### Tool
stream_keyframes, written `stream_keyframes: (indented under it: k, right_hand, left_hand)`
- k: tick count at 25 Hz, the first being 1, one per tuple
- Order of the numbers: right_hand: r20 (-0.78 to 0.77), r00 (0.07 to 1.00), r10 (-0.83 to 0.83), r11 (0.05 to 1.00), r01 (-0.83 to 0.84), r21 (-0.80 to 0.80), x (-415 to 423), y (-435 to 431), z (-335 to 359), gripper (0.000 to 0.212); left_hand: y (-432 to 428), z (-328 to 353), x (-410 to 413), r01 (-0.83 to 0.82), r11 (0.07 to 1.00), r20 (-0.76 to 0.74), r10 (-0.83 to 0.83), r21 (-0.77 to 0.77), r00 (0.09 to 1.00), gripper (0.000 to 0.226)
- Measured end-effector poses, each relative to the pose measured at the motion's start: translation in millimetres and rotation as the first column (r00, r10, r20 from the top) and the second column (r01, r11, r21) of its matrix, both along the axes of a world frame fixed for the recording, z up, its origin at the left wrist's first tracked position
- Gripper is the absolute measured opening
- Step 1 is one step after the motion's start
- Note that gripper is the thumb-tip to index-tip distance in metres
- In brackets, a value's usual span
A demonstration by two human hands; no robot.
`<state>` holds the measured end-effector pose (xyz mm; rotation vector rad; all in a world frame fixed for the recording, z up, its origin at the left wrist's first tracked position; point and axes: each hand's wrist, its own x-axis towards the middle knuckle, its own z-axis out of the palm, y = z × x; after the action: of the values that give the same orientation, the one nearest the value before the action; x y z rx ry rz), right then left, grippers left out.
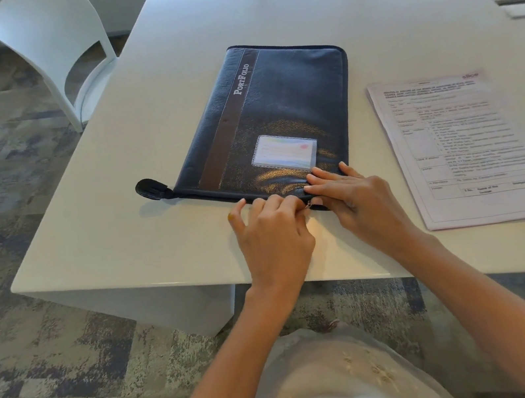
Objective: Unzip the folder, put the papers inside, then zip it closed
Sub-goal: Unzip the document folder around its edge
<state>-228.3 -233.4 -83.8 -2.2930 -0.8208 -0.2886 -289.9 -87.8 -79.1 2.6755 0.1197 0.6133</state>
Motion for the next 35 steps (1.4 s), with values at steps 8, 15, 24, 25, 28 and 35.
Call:
stream_keyframes:
  k: [8, 15, 24, 25, 28, 35]
  right_hand:
    - [0.086, 0.996, -0.020, 1.000, 0.022, -0.022, -3, 0, 4, 0.023]
    - [0.121, 0.991, -0.060, 0.997, 0.064, -0.030, -8, 2, 6, 0.023]
    - [0.076, 0.995, -0.066, 0.997, 0.069, -0.035, 12, -23, 10, 0.024]
    - [0.062, 0.995, -0.081, 0.996, 0.083, -0.028, 13, -27, 10, 0.024]
    - [0.011, 0.990, -0.140, 0.990, 0.140, 0.000, 9, -30, 9, 0.027]
    - [0.041, 0.872, -0.489, 0.867, 0.480, 0.131, -24, 3, 14, 0.012]
  left_hand:
    - [29, 8, 0, -0.042, 0.999, -0.035, 0.043, 0.016, 0.998, 0.006]
    - [46, 10, 0, -0.056, 0.997, -0.031, 0.058, 0.058, 0.998, 0.001]
    - [21, 7, 14, 0.040, 0.993, -0.010, -0.039, 0.111, 0.999, 0.011]
    - [16, 7, 16, 0.058, 0.990, -0.019, -0.056, 0.129, 0.998, 0.012]
    - [10, 9, 24, 0.111, 0.973, -0.042, -0.104, 0.203, 0.994, 0.014]
    - [26, 13, 35, 0.278, 0.930, -0.103, -0.260, 0.239, 0.960, 0.013]
